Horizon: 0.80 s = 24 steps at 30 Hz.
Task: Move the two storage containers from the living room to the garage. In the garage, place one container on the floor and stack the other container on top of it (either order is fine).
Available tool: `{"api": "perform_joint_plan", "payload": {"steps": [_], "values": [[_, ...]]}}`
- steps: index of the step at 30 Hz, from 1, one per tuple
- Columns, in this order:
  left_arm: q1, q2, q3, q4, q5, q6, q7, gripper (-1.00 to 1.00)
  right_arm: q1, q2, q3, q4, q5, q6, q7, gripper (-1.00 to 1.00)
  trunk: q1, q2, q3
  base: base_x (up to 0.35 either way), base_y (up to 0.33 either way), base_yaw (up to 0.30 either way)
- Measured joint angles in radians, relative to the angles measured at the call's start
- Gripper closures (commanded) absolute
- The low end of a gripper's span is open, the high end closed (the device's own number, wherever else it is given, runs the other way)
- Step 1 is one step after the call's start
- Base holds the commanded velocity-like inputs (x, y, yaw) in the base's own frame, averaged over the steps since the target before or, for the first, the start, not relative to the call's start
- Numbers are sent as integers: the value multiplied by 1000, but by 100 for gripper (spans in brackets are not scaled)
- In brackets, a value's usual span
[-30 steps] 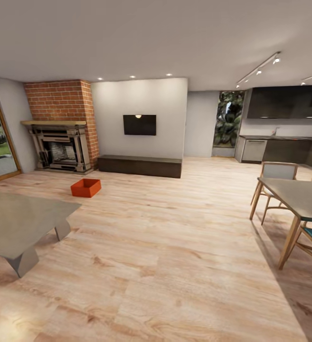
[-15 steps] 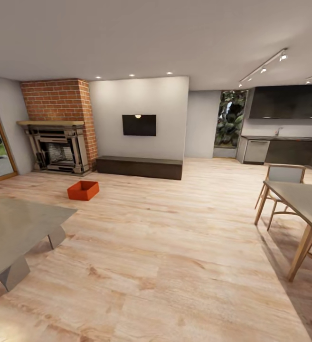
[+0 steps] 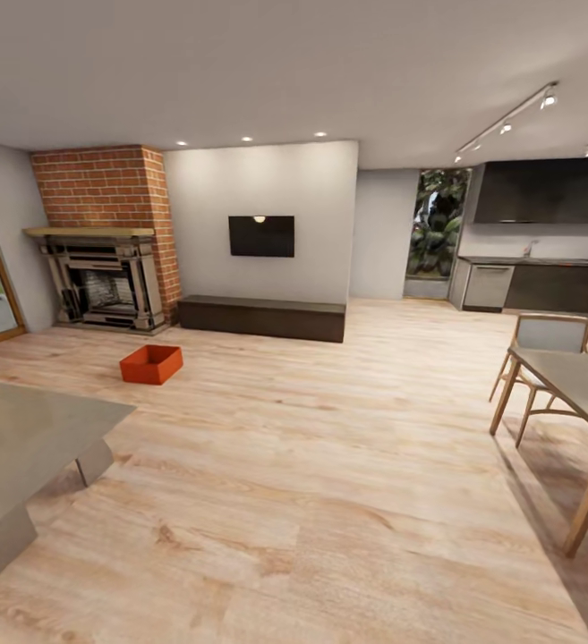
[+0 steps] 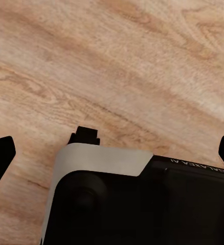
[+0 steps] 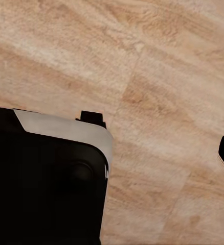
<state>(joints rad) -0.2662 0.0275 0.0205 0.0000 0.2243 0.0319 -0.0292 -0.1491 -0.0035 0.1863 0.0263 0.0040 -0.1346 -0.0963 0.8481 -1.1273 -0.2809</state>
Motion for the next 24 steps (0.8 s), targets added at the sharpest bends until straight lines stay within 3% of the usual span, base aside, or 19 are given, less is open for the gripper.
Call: {"api": "perform_joint_plan", "payload": {"steps": [24], "values": [[0,0,0,0,0,-1,0,-100,0,0,-1,0,0,1,0,-100,0,0,0,324,0,0]]}}
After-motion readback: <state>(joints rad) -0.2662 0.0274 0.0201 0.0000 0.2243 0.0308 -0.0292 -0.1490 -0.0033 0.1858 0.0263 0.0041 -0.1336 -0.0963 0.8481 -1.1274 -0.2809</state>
